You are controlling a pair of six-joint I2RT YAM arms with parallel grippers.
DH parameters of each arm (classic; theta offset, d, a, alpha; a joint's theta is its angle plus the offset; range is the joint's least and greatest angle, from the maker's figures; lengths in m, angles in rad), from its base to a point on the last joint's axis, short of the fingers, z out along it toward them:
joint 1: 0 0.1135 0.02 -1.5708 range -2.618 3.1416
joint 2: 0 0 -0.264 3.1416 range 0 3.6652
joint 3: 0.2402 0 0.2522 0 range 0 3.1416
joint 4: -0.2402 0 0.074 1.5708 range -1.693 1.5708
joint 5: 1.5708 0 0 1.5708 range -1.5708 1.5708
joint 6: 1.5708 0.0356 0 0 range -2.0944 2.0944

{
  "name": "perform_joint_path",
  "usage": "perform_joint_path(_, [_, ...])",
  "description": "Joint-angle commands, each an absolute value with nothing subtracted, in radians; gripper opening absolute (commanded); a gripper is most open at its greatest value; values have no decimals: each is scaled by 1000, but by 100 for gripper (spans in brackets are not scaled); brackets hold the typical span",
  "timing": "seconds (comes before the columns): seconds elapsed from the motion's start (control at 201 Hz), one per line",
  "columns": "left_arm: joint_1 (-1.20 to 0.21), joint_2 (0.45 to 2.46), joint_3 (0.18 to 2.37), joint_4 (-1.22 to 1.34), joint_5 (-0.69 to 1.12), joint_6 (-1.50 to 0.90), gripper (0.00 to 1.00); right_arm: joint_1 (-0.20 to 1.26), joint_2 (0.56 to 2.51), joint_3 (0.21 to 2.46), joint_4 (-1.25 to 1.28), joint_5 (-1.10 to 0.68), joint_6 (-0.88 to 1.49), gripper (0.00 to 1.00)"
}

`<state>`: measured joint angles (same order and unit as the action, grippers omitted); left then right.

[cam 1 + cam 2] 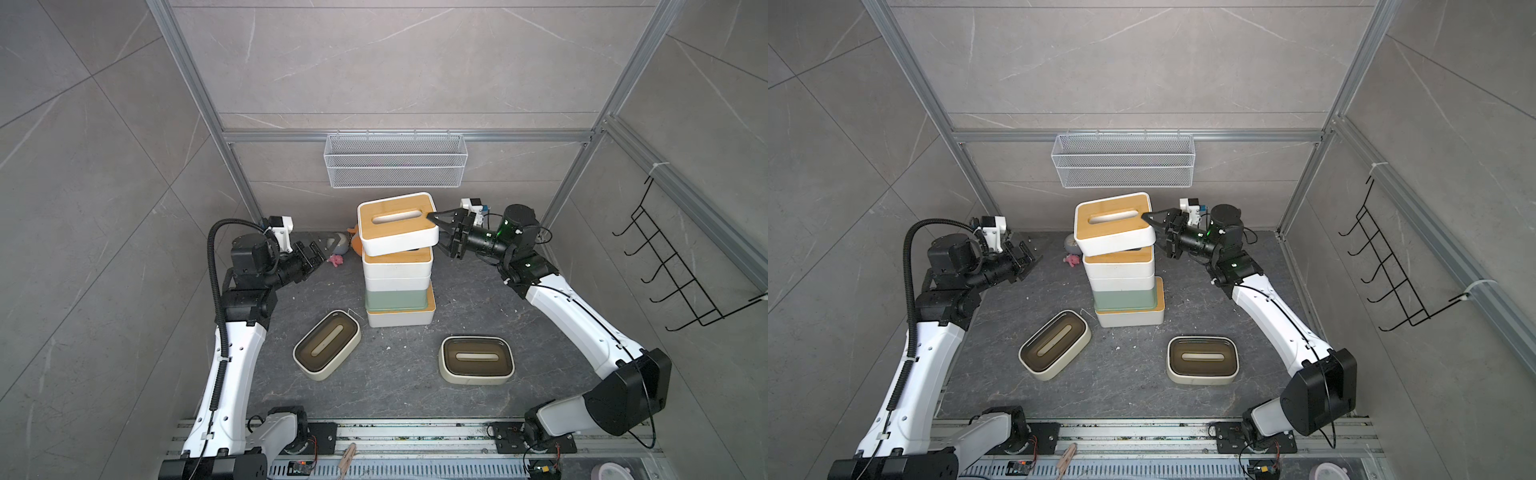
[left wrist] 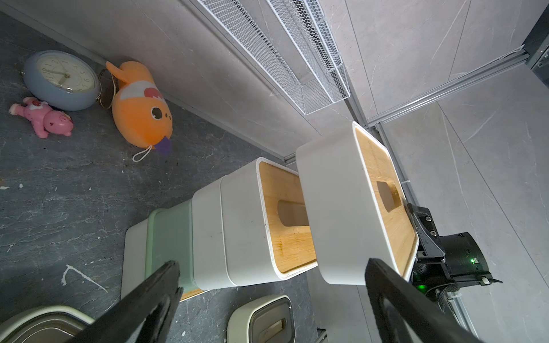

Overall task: Stack the tissue boxes
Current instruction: Place the tissue box at the tissue box.

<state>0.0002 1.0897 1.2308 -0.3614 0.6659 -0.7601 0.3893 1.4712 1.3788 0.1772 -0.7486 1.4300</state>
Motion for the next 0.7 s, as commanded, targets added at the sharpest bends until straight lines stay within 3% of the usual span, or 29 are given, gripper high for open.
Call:
perform_joint_path(0.0, [3, 1092, 1224, -316, 691, -762, 100, 407, 1482, 1387, 281, -743, 1449, 21])
perform_joint_path(0.693, [3, 1082, 1200, -330, 682, -736, 100, 418, 1500, 1376, 211, -697, 1397, 25])
